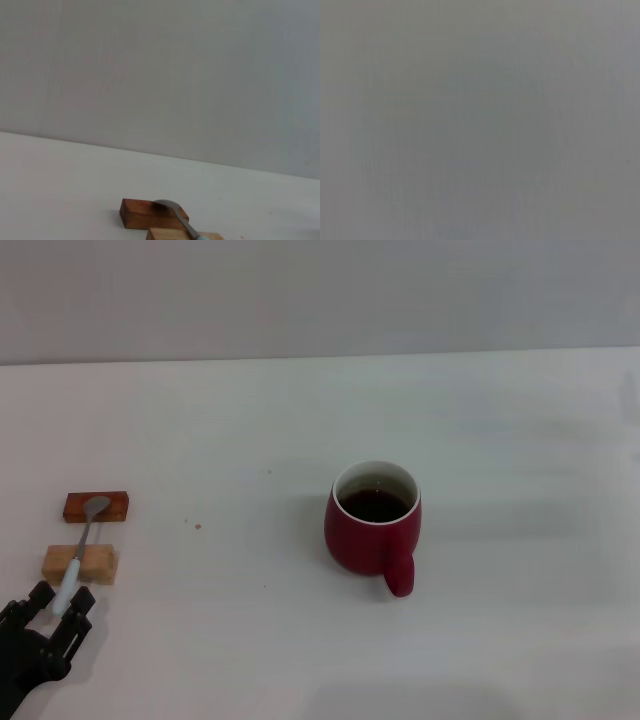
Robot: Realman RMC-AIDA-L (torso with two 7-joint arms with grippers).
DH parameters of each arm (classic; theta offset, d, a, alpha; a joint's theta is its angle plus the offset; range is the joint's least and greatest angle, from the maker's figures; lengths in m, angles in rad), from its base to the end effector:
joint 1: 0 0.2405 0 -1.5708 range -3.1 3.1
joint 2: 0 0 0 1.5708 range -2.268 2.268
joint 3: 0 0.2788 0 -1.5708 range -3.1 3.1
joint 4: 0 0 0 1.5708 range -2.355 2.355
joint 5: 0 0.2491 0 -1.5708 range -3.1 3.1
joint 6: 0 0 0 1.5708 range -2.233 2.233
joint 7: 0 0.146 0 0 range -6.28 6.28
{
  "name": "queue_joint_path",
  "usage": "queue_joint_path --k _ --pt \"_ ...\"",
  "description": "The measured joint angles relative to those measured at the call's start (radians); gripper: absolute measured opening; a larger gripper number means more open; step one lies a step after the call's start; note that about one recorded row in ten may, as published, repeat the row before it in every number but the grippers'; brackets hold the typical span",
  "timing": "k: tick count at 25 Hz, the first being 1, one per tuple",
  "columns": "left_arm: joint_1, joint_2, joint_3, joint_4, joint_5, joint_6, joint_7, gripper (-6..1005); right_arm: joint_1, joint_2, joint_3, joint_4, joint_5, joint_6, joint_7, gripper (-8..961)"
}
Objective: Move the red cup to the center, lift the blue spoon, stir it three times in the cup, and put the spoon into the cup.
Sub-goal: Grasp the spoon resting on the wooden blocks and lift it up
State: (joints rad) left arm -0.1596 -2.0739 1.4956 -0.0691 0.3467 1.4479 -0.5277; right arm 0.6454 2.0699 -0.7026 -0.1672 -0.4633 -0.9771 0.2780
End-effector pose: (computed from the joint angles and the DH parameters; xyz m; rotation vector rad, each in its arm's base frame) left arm -0.4413 0.1935 -0.0622 -1.7807 -0.8599 -0.7656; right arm 0.3578 0.4520 0.0373 -1.3576 0.5724 0.7212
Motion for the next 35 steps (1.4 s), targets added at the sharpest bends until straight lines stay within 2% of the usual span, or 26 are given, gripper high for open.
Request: queue_joint_path --k 11,22,28,35 --pt "-0.002 0.000 0.000 0.001 0.000 -0.004 0.000 453 0.007 -0.001 0.000 0.000 0.000 0.000 0.000 589" --pt "-0.003 0.000 -0.001 0.000 0.000 -0.005 0.000 433 0.011 -0.001 0.000 0.000 0.000 0.000 0.000 589" --pt "-0.001 0.000 -0.005 0.000 0.000 -0.005 0.001 344 0.009 -0.001 0.000 0.000 0.000 0.000 0.000 589" --pt "-0.001 -0.001 -0.005 -0.001 0.000 -0.004 0.001 348 0.007 -0.001 0.000 0.000 0.000 0.000 0.000 588"
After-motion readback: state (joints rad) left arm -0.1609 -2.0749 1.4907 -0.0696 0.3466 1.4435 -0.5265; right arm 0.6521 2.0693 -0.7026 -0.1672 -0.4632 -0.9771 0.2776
